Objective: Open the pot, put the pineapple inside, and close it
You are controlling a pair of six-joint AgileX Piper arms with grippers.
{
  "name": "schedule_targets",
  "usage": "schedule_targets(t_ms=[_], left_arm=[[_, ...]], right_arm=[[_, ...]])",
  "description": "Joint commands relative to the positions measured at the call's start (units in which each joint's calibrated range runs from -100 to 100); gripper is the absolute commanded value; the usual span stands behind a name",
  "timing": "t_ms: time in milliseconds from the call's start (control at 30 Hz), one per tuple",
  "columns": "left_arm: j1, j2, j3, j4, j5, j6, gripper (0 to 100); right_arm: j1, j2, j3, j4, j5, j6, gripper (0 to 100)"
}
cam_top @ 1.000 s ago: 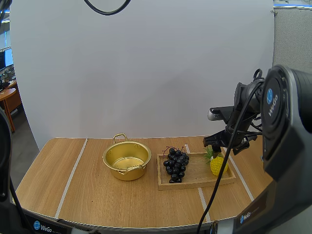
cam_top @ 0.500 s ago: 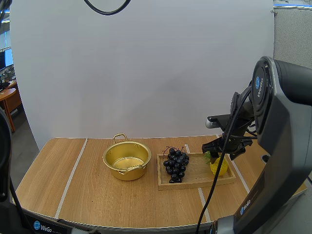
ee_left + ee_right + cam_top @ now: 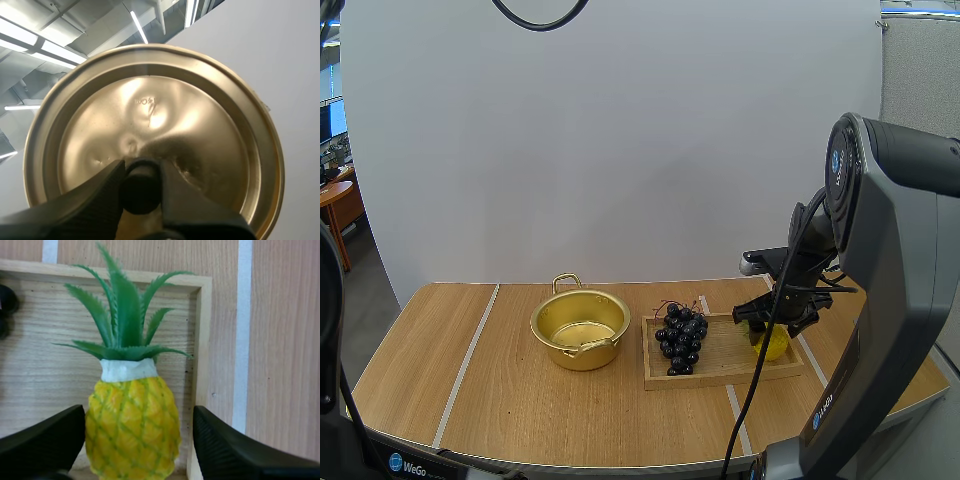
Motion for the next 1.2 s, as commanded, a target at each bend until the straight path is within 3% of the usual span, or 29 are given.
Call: schedule_targets(t_ms=[0,300,333,433,500,567,933,1167], left_arm=[[-0.11,-0.3,-0.5,0.3,-1.8,-0.6,0],[-0.11,-0.3,-0.5,0.3,-1.8,-0.6,0],[-0.11,-0.3,-0.5,0.3,-1.8,-0.6,0],[-0.11,-0.3,-0.5,0.3,-1.8,-0.6,0],[-0.11,-0.3,-0.5,0.3,-1.8,-0.6,0],[-0.11,-0.3,-0.5,0.3,-1.8,-0.6,0],[-0.11,-0.3,-0.5,0.3,-1.8,-0.6,0],[-0.11,-0.3,-0.5,0.3,-1.8,-0.6,0]], right_arm=[[-0.3,0.2,-0.4,0.1,-0.9,-0.6,100],[-0.3,0.3,-0.4,0.5,-1.5,-0.6,100],[-0.3,0.3,-0.4,0.8,-1.3,-0.6,90],[-0.3,0.3,-0.4,4.0,0.8,-2.5,28],[-0.3,0.3,-0.4,5.0,1.3,-3.5,9],[-0.2,0.3,-0.4,6.7,2.0,-4.5,0],[-0.2,-1.0,-0.4,8.0,1.9,-5.8,0],[-0.2,-7.1,-6.9,8.3,13.4,-5.6,0]])
